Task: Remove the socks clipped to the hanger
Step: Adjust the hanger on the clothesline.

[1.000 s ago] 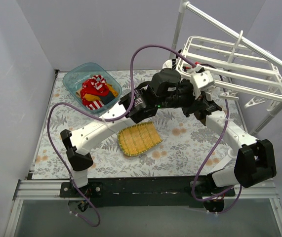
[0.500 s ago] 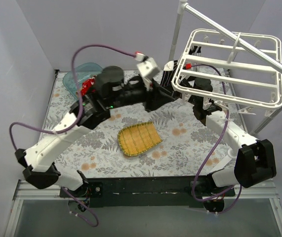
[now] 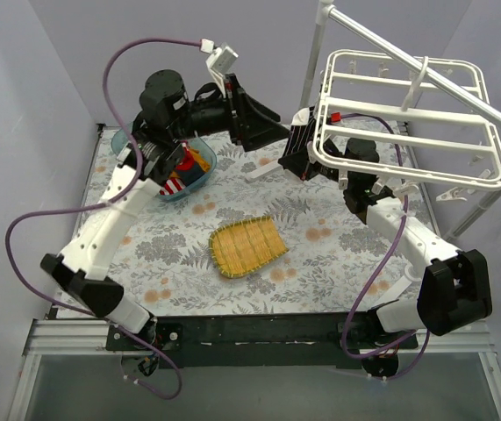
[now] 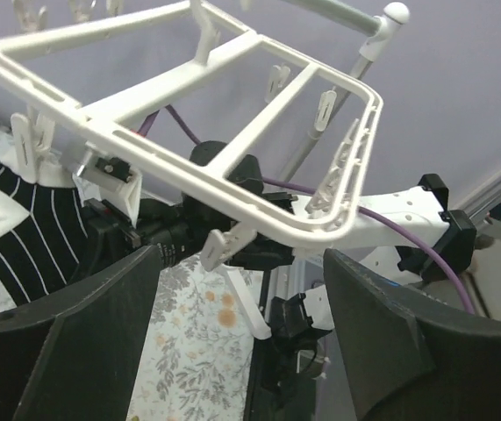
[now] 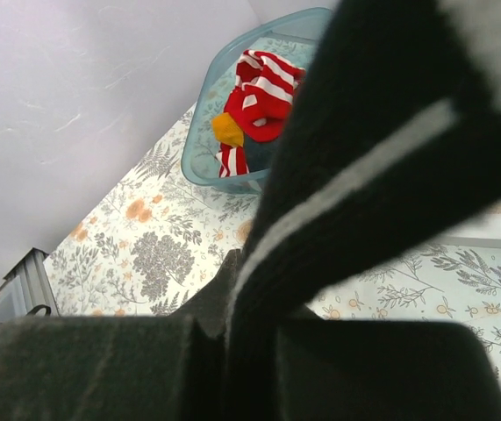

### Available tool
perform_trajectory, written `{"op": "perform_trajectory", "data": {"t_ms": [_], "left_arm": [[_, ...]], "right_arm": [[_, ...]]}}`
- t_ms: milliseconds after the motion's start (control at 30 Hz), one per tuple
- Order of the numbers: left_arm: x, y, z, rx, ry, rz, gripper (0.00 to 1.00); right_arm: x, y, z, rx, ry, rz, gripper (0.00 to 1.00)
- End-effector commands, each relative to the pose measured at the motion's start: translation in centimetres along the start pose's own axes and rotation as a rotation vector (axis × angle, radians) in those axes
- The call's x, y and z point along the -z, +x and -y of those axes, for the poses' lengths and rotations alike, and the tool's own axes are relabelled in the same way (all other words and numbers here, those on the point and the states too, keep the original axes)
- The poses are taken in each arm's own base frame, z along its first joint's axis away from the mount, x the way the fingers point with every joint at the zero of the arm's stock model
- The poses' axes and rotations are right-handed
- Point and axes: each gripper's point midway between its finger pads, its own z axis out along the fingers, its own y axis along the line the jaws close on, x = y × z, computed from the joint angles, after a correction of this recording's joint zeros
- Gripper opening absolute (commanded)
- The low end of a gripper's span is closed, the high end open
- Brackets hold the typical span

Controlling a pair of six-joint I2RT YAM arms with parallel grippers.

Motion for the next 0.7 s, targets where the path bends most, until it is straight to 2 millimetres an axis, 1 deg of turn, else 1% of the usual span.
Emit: {"op": "perform_trajectory", "data": {"t_ms": [0, 67, 100, 133, 233, 267, 300, 367, 433, 500, 533, 567, 600, 633, 667], "left_arm": [[-0.7, -0.1, 0.7, 0.102, 0.122, -0.031, 0.76], [-1.0, -0.5, 0.5, 0.096, 0.121, -0.015, 0.76], [-0.9, -1.1, 0.6, 0.078, 0.118, -0.006, 0.76], [-0.8, -1.0, 0.6, 0.083, 0.111, -0.011, 0.76], [-0.1, -1.4, 0.3, 0.074, 0.1, -0.016, 0.74], [0.4, -1.7, -0.2, 0.073, 0.086, -0.011, 0.73], [0.7, -1.7, -0.4, 0.076, 0.083, -0.013, 0.71], [1.1, -1.8, -0.9, 0.086, 0.073, -0.013, 0.7], [1.1, -1.7, -1.0, 0.091, 0.082, -0.02, 0.68], [0.7, -1.5, -1.3, 0.123, 0.093, -0.033, 0.65], [0.3, -1.4, -1.2, 0.129, 0.102, -0.035, 0.61], [0.0, -1.7, -0.6, 0.126, 0.117, -0.03, 0.59], [-0.8, -1.2, -0.7, 0.137, 0.127, -0.042, 0.58], [-2.2, -0.5, 1.0, 0.145, 0.163, -0.055, 0.54], [-3.1, -0.4, 2.3, 0.122, 0.192, -0.057, 0.52]], "right_arm": [[0.5, -1.8, -1.4, 0.044, -0.03, 0.043, 0.01], [0.6, -1.8, -1.5, 0.045, -0.032, 0.043, 0.01], [0.5, -1.8, -1.5, 0.043, -0.033, 0.041, 0.01], [0.5, -1.8, -1.4, 0.044, -0.031, 0.042, 0.01], [0.5, -1.7, -1.4, 0.041, -0.03, 0.04, 0.01], [0.5, -1.6, -1.4, 0.04, -0.03, 0.038, 0.01], [0.4, -1.5, -1.3, 0.037, -0.029, 0.036, 0.01], [0.4, -1.6, -1.3, 0.036, -0.031, 0.038, 0.01], [0.3, -1.6, -1.3, 0.033, -0.031, 0.036, 0.01], [0.3, -1.6, -1.2, 0.033, -0.029, 0.037, 0.01], [0.3, -1.6, -1.3, 0.032, -0.032, 0.036, 0.01], [0.3, -1.6, -1.2, 0.032, -0.029, 0.037, 0.01], [0.3, -1.6, -1.2, 0.03, -0.031, 0.036, 0.01], [0.3, -1.6, -1.2, 0.032, -0.032, 0.036, 0.01], [0.2, -1.5, -1.3, 0.03, -0.032, 0.036, 0.01]]}}
